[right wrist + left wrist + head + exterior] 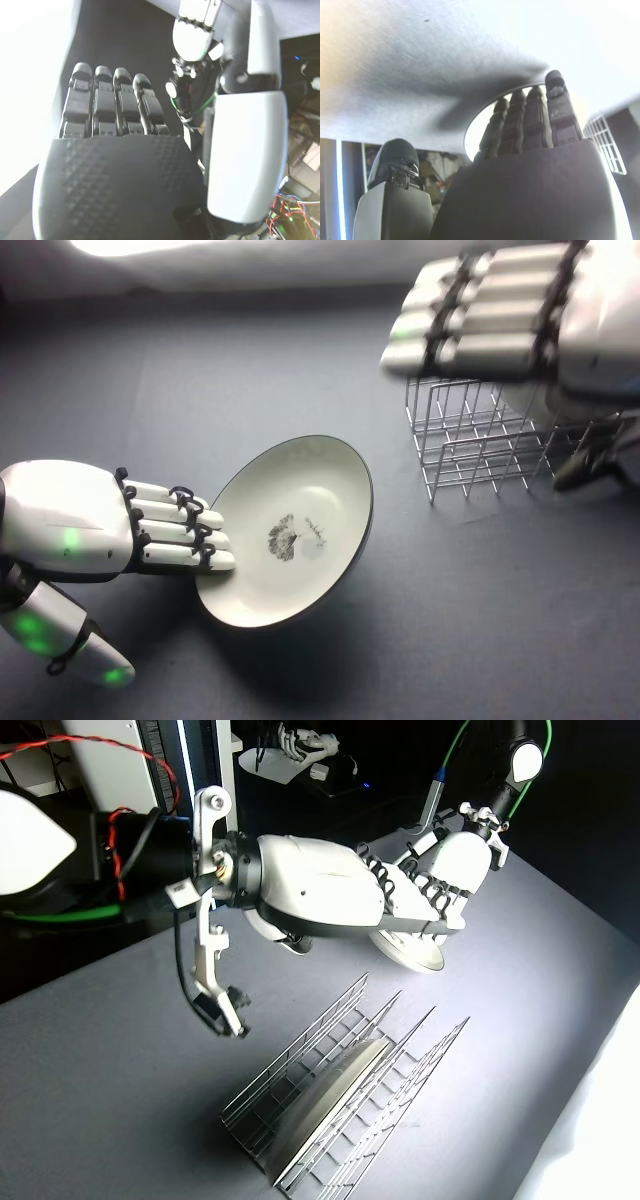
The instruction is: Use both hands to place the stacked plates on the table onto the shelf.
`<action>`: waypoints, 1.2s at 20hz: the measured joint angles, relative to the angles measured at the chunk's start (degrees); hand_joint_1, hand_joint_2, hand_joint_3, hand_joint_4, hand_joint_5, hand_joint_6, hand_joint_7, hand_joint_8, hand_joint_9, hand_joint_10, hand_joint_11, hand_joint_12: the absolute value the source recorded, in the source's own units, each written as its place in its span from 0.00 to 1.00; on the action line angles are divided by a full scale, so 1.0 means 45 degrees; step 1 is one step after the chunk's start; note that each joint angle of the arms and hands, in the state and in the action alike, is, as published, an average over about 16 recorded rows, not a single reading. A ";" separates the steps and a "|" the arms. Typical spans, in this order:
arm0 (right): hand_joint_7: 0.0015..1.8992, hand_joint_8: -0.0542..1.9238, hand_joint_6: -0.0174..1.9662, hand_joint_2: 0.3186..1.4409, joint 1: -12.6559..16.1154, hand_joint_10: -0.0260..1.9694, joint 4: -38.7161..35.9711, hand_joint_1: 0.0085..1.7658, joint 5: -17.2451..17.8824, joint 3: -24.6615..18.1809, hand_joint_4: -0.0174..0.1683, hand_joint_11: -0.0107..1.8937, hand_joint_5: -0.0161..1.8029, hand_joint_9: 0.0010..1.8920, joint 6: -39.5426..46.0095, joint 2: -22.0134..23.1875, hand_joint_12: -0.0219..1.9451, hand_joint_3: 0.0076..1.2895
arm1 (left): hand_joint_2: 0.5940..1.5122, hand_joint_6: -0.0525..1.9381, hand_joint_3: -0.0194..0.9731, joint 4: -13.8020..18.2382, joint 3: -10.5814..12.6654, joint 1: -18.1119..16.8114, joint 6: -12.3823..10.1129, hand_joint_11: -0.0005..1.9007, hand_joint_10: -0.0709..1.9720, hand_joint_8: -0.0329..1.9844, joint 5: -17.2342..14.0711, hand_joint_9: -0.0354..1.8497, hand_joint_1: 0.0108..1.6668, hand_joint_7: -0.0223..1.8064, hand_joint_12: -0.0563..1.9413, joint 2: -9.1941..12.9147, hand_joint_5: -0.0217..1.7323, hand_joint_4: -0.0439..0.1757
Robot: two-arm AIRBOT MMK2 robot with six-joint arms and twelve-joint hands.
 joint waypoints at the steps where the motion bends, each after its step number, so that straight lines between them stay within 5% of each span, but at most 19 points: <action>1: 0.01 0.02 0.02 0.51 -0.0092 0.01 -0.0076 0.60 -0.0016 -0.0106 0.12 0.02 0.02 0.01 0.0001 -0.0079 0.06 0.00 | 0.58 0.02 0.02 -0.0014 -0.0006 0.0068 -0.0011 0.01 0.01 0.01 0.0020 0.01 0.00 0.01 0.04 0.0001 0.02 0.17; 11: 0.01 0.02 0.02 0.57 -0.1087 0.01 -0.0160 0.71 -0.0950 -0.0469 0.11 0.01 0.02 0.01 0.0000 -0.1583 0.24 0.00 | 0.59 0.02 0.02 -0.0082 -0.0037 0.0315 -0.0087 0.02 0.01 0.01 0.0090 0.00 0.00 0.01 0.04 0.0006 0.02 0.17; 24: 0.06 0.02 0.02 0.63 -0.1823 0.02 -0.0027 0.81 -0.2006 0.1377 0.10 0.01 0.05 0.08 -0.0020 -0.4821 0.44 0.00 | 0.58 0.02 0.02 -0.0032 0.0015 0.0282 -0.0102 0.02 0.01 0.01 0.0101 0.00 0.00 0.01 0.04 -0.0025 0.01 0.17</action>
